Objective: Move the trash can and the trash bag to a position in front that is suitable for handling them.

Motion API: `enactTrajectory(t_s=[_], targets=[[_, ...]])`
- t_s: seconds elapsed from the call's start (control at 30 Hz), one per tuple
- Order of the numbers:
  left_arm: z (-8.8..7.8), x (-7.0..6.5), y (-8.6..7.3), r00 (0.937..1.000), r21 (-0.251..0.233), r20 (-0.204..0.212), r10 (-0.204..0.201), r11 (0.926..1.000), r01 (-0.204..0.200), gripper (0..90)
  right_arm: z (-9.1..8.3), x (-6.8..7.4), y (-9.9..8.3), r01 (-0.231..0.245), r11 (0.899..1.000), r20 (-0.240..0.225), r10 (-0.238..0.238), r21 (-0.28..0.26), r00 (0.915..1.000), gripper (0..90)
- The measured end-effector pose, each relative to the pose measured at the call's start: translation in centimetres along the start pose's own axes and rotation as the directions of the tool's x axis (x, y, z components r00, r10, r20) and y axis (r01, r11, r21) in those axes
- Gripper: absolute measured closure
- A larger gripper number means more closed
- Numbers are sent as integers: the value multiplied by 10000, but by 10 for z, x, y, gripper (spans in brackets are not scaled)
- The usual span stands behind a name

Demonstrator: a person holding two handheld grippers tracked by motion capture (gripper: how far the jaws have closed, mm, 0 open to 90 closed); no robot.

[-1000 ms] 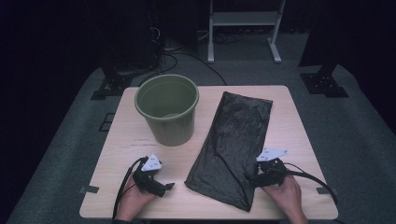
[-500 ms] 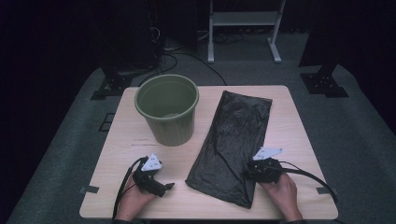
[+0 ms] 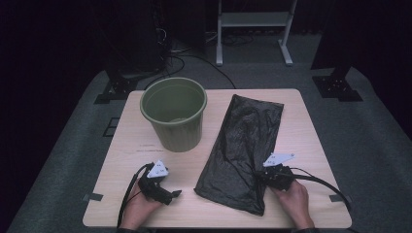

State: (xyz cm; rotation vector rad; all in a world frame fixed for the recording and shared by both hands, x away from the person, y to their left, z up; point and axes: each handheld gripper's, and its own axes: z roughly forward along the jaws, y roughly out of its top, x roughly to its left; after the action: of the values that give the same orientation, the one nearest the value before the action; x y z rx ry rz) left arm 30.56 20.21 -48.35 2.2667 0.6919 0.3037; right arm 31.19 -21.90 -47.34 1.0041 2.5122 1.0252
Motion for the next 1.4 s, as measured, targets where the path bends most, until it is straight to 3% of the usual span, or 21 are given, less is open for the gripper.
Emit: enactTrajectory(t_s=[0.17,0.37,0.4,0.67,0.97,1.03,1.1,1.4], targets=[[0,0,0,10000,-6,3,7,10000,-7,0,-5,0,-2,137,9997,285,-143,209,9995,899],[0,0,0,10000,-5,6,9,10000,-9,0,-14,2,-4,207,9997,276,-211,146,9994,898],[0,0,0,10000,-3,3,10,10000,-10,0,-19,1,-8,47,10000,112,-47,-6,9999,898],[0,0,0,10000,-2,4,10,10000,-10,0,-41,-9,-28,-430,9991,169,431,-33,9989,898],[0,0,0,10000,7,-1,13,10000,-13,0,-59,-8,-49,-560,9983,393,553,153,9977,898],[0,0,0,10000,5,-1,10,10000,-10,0,-61,-8,-53,-563,9980,546,547,291,9970,898],[0,0,0,10000,2,-3,7,10000,-7,0,-63,-11,-59,-636,9963,1010,575,580,9932,898],[0,0,0,10000,5,-4,9,10000,-9,0,-74,-38,-66,-1181,9919,1809,1078,472,9776,898]])
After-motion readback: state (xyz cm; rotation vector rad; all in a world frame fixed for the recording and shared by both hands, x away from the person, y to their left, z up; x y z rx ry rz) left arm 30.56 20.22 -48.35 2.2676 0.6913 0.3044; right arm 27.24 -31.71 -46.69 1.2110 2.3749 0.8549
